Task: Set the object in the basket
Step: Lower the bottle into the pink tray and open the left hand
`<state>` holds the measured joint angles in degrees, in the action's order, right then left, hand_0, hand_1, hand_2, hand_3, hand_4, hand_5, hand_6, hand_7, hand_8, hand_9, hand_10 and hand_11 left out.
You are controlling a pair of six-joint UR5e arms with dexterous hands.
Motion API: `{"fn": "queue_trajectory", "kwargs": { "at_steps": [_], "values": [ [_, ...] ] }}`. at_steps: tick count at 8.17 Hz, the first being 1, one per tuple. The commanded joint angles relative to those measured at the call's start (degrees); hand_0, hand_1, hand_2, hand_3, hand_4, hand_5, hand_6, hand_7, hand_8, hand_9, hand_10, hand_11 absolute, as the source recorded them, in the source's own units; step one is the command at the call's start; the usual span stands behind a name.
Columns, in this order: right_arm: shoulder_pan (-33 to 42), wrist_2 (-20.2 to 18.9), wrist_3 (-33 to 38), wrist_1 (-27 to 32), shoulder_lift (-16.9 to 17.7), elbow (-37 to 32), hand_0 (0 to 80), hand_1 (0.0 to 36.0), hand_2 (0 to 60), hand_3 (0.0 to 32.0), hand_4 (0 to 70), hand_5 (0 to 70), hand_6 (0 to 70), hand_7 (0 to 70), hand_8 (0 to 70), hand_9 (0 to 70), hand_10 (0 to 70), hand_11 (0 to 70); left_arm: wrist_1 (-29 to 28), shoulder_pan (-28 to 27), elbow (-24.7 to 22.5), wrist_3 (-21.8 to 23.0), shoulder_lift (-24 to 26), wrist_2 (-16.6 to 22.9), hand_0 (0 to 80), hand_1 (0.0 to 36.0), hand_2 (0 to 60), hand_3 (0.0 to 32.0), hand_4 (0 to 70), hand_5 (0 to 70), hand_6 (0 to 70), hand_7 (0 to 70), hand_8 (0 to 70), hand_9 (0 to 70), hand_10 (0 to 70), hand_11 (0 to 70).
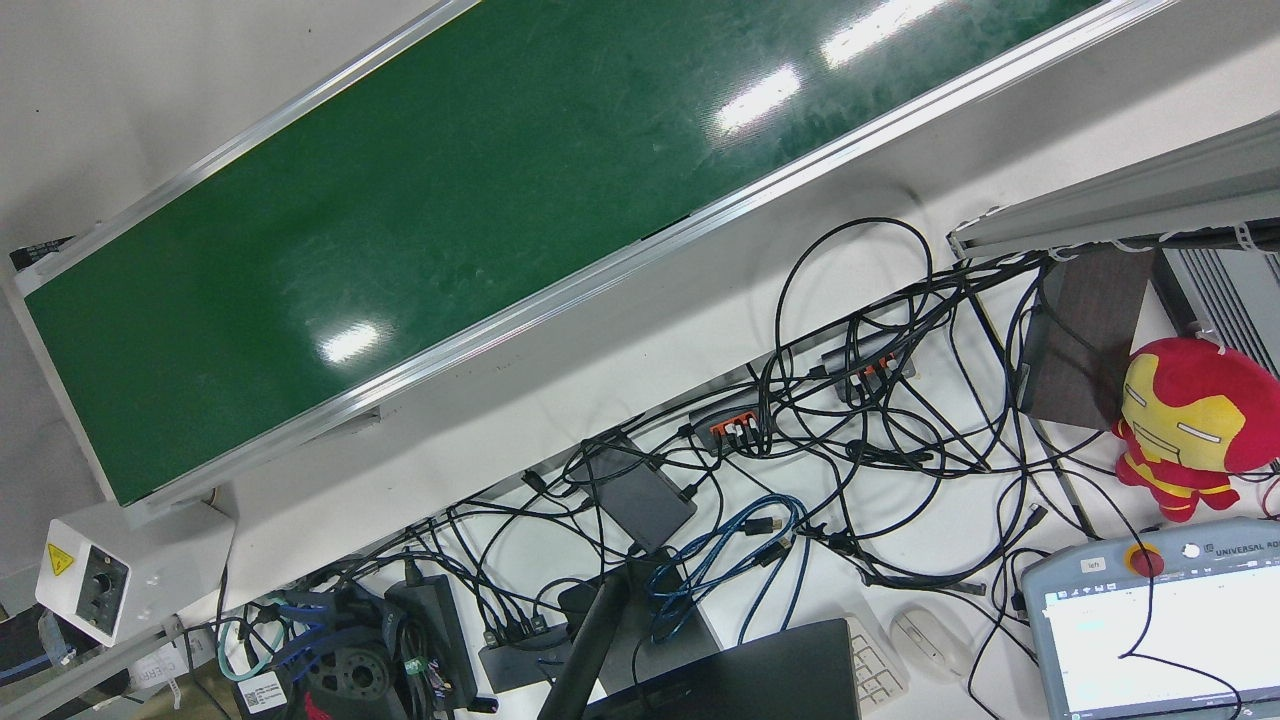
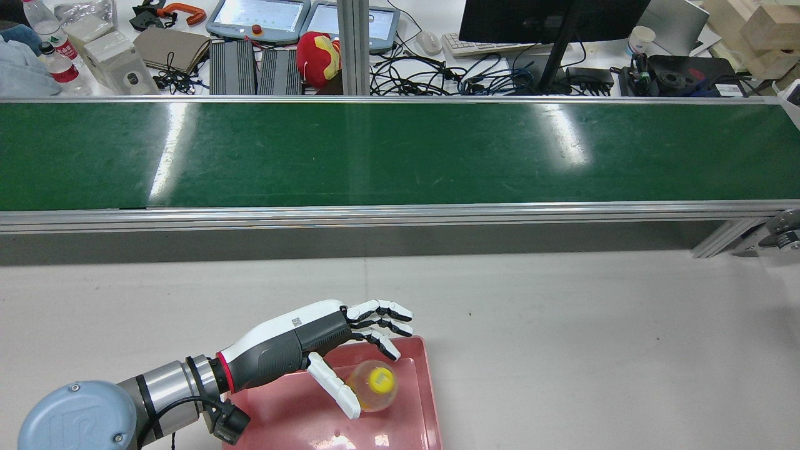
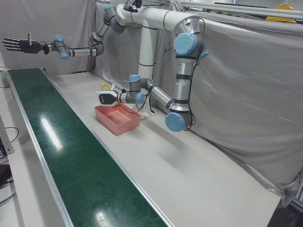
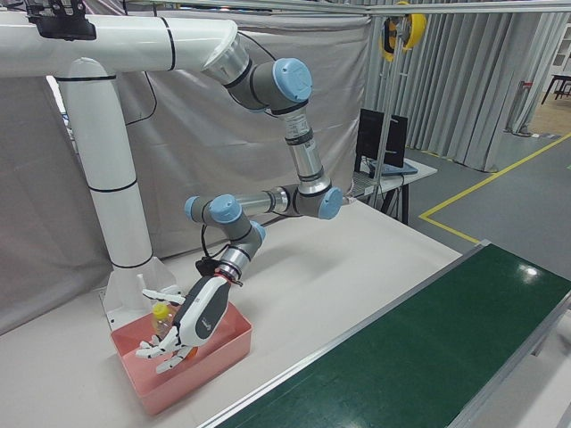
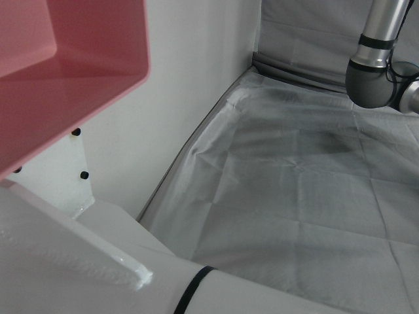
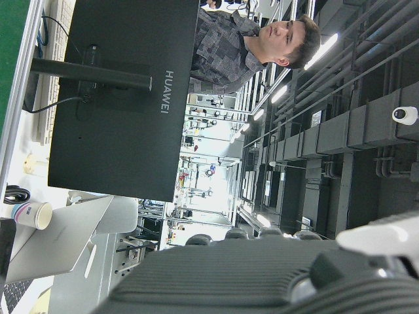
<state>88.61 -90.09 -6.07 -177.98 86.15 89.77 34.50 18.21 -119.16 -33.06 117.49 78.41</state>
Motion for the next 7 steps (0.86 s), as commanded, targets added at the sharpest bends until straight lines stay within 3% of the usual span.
{"fn": "queue_trajectory", "kwargs": {
  "at_steps": [1, 3, 6, 7],
  "values": [
    [-0.02, 0.0, 0.0, 0.0, -0.02, 0.05, 0.0, 0.0, 0.0, 0.0, 0.0, 0.0, 0.0, 0.0, 0.0, 0.0, 0.0, 0.0, -0.57, -0.02, -0.54, -0.07, -1.12, -0.02, 24.1, 0.0, 0.0, 0.0, 5.1, 12.1, 0.0, 0.0, 5.4, 7.1, 6.1, 8.4],
    [0.07, 0.0, 0.0, 0.0, -0.02, 0.05, 0.0, 0.0, 0.0, 0.0, 0.0, 0.0, 0.0, 0.0, 0.0, 0.0, 0.0, 0.0, 0.3, 0.77, -3.08, 0.02, -1.12, -0.01, 10.1, 0.0, 0.0, 0.0, 2.6, 6.3, 0.0, 0.0, 2.3, 3.4, 1.0, 0.9],
    [0.07, 0.0, 0.0, 0.0, 0.07, 0.05, 0.0, 0.0, 0.0, 0.0, 0.0, 0.0, 0.0, 0.0, 0.0, 0.0, 0.0, 0.0, 1.97, 1.47, -6.6, 0.02, -1.12, -0.01, 25.3, 0.0, 0.0, 0.0, 4.2, 9.2, 0.0, 0.0, 2.0, 3.5, 1.6, 2.0],
    [0.07, 0.0, 0.0, 0.0, 0.07, 0.05, 0.0, 0.0, 0.0, 0.0, 0.0, 0.0, 0.0, 0.0, 0.0, 0.0, 0.0, 0.0, 2.24, 4.0, -9.74, 0.28, -1.3, -0.01, 32.4, 0.0, 0.0, 0.0, 5.1, 11.5, 0.0, 0.0, 2.3, 4.1, 3.0, 4.2]
  ]
}}
